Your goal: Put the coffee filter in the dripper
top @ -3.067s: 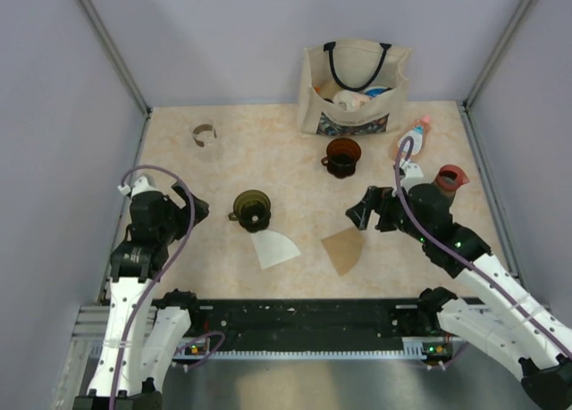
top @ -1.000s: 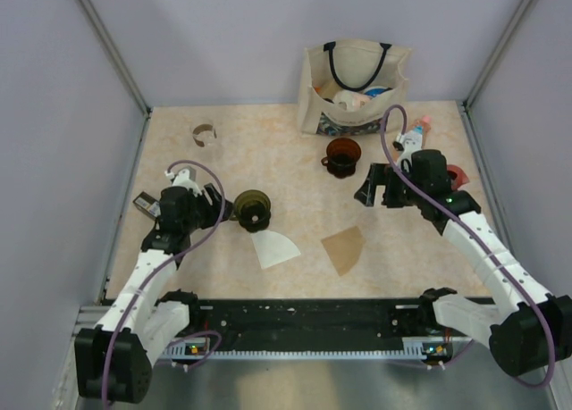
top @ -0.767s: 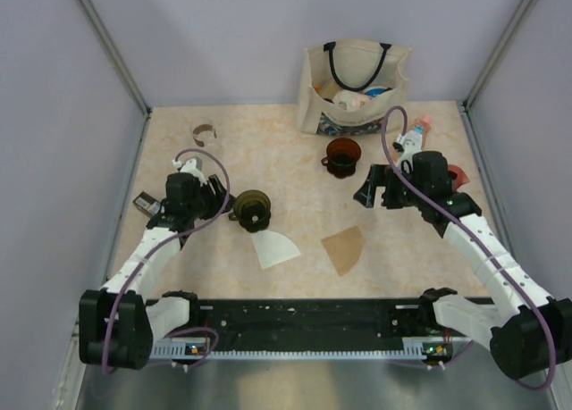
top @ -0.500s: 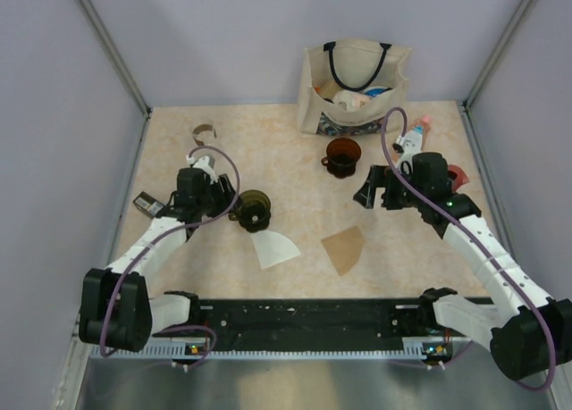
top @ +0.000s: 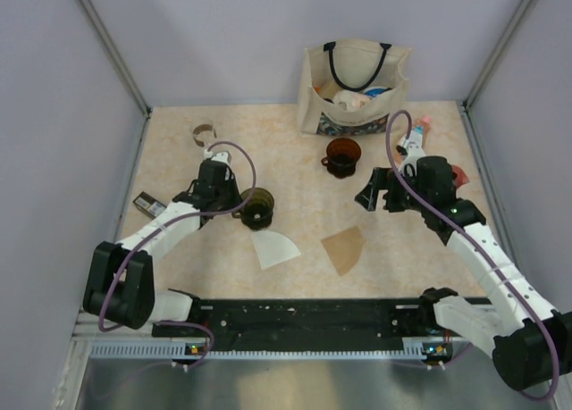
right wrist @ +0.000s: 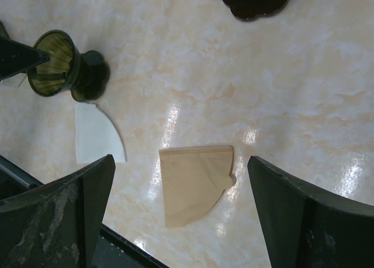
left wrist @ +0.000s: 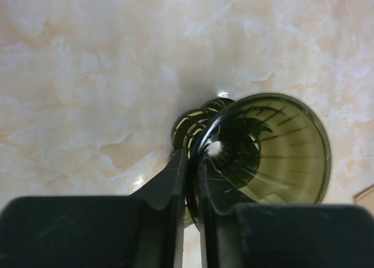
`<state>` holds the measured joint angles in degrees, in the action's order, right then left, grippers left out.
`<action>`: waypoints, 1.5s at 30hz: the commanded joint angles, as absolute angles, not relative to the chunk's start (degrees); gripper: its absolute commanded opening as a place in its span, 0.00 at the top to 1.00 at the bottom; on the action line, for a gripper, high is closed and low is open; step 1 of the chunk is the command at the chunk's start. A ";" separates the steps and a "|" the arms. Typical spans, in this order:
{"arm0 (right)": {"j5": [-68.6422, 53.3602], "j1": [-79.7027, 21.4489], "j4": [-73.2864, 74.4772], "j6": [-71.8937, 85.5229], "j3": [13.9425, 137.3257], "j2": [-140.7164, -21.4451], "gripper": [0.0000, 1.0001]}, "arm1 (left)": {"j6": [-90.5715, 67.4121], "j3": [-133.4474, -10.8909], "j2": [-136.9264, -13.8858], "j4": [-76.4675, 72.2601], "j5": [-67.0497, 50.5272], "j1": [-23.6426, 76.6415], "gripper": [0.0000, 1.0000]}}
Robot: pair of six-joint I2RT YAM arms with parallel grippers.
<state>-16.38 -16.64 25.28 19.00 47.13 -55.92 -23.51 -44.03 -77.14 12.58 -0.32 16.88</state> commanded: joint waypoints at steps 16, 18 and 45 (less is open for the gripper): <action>-11.25 -16.70 23.20 18.37 45.44 -50.27 0.04 | -33.04 -76.35 -78.30 22.93 20.30 11.18 1.00; -10.81 -16.70 23.20 18.46 45.26 -50.10 0.04 | -36.02 -82.24 -81.99 25.21 20.65 8.28 1.00; -8.09 -16.70 23.55 18.54 45.26 -49.57 0.03 | -46.41 -106.87 -108.19 31.81 10.20 -4.57 1.00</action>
<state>-8.80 -16.64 24.93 18.87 44.91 -50.76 -44.97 -104.64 -107.83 33.65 11.66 -3.97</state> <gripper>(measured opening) 0.967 0.056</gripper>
